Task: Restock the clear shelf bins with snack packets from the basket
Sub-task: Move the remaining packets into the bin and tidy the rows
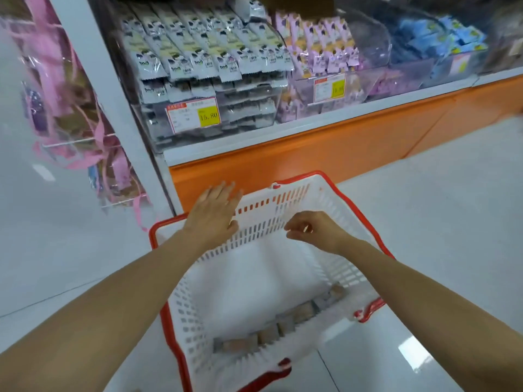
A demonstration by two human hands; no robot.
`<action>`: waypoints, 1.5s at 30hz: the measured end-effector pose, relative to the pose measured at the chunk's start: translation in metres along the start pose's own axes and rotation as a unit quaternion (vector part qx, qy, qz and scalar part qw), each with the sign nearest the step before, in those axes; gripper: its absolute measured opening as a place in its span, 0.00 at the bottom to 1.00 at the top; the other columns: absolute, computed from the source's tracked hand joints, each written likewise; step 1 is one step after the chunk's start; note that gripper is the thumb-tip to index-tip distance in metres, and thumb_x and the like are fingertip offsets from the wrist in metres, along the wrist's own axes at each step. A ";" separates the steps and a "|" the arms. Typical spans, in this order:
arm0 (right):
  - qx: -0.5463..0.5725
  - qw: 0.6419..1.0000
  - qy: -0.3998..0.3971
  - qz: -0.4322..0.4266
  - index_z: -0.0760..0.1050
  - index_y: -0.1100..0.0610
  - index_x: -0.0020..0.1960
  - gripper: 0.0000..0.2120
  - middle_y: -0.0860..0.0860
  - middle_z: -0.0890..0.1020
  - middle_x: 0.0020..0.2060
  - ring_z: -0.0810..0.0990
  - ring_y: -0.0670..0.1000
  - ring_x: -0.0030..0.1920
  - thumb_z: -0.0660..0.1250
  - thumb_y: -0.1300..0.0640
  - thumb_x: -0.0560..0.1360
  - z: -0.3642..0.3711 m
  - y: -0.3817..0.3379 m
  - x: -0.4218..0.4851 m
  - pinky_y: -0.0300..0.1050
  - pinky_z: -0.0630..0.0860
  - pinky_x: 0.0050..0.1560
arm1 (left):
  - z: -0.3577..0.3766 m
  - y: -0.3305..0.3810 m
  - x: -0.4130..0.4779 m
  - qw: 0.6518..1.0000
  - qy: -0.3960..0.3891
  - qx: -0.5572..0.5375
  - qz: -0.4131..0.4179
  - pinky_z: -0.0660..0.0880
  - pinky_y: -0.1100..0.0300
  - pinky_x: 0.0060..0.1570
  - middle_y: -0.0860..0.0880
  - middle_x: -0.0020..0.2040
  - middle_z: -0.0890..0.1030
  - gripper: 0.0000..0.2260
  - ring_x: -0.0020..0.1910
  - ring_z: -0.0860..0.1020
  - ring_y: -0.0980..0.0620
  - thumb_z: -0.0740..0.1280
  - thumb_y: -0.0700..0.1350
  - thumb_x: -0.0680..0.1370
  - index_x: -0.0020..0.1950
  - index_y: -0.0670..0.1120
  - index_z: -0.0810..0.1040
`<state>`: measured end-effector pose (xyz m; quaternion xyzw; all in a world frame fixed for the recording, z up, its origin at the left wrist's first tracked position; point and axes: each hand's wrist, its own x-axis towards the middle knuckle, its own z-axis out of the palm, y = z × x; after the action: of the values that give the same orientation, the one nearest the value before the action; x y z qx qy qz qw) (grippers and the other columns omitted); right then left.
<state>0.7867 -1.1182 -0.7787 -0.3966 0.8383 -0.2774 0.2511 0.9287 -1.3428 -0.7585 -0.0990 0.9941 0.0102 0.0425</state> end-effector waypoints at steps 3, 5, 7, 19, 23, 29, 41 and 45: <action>-0.017 0.996 -0.089 0.020 0.83 0.55 0.50 0.07 0.46 0.84 0.43 0.80 0.45 0.42 0.73 0.54 0.74 0.031 0.026 -0.007 0.34 0.75 0.46 | 0.021 -0.009 0.001 0.999 -0.040 -0.012 -0.033 0.41 0.48 0.75 0.46 0.81 0.44 0.36 0.79 0.44 0.44 0.60 0.55 0.81 0.80 0.47 0.43; -0.022 0.989 -0.144 0.030 0.83 0.54 0.49 0.07 0.47 0.84 0.44 0.81 0.46 0.44 0.73 0.53 0.74 0.050 0.039 -0.011 0.35 0.76 0.47 | 0.031 -0.012 0.002 0.998 -0.039 -0.018 -0.035 0.43 0.48 0.76 0.46 0.81 0.45 0.37 0.79 0.45 0.44 0.61 0.55 0.81 0.80 0.46 0.41; -0.026 0.978 -0.200 0.048 0.83 0.53 0.48 0.07 0.46 0.84 0.44 0.81 0.44 0.44 0.74 0.51 0.73 0.067 0.047 -0.015 0.37 0.77 0.48 | 0.039 -0.012 0.002 0.999 -0.014 -0.014 -0.029 0.44 0.48 0.76 0.46 0.81 0.47 0.37 0.79 0.47 0.44 0.62 0.54 0.81 0.80 0.46 0.42; -0.115 0.892 -0.417 0.133 0.79 0.53 0.36 0.09 0.46 0.79 0.30 0.76 0.44 0.27 0.74 0.51 0.71 0.105 0.047 -0.014 0.39 0.76 0.32 | 0.055 -0.015 0.001 0.999 0.036 0.005 -0.027 0.44 0.48 0.76 0.46 0.80 0.52 0.36 0.79 0.51 0.44 0.62 0.54 0.80 0.80 0.46 0.45; -0.115 0.906 -0.385 0.132 0.80 0.50 0.37 0.07 0.43 0.78 0.33 0.76 0.44 0.35 0.72 0.50 0.72 0.099 0.040 -0.008 0.37 0.72 0.39 | 0.055 -0.015 0.000 0.999 0.034 0.002 -0.025 0.44 0.48 0.76 0.46 0.80 0.52 0.36 0.79 0.51 0.44 0.62 0.54 0.80 0.80 0.46 0.45; 0.020 0.940 -0.304 0.155 0.83 0.56 0.51 0.09 0.45 0.84 0.49 0.80 0.47 0.51 0.69 0.53 0.75 0.061 0.024 0.006 0.39 0.76 0.52 | 0.051 -0.012 0.000 0.998 0.027 -0.043 -0.032 0.35 0.50 0.73 0.46 0.81 0.48 0.36 0.79 0.44 0.45 0.62 0.54 0.81 0.80 0.46 0.44; 0.326 0.939 -0.034 0.103 0.79 0.62 0.55 0.10 0.56 0.84 0.51 0.84 0.52 0.48 0.62 0.60 0.80 0.000 -0.032 0.008 0.45 0.78 0.55 | 0.022 0.023 -0.007 0.925 -0.033 -0.374 0.058 0.76 0.57 0.58 0.54 0.66 0.76 0.20 0.58 0.77 0.55 0.72 0.51 0.76 0.67 0.54 0.73; 0.360 0.929 0.004 0.084 0.79 0.61 0.54 0.12 0.58 0.84 0.53 0.84 0.55 0.51 0.62 0.54 0.81 -0.006 -0.048 0.005 0.46 0.78 0.57 | 0.008 0.021 -0.005 0.890 -0.022 -0.456 0.011 0.78 0.57 0.51 0.57 0.56 0.78 0.10 0.50 0.78 0.57 0.68 0.47 0.79 0.60 0.52 0.75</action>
<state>0.8058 -1.1460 -0.7431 -0.2066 0.7135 -0.5397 0.3961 0.9301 -1.3207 -0.7663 -0.0964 0.8799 0.4650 0.0140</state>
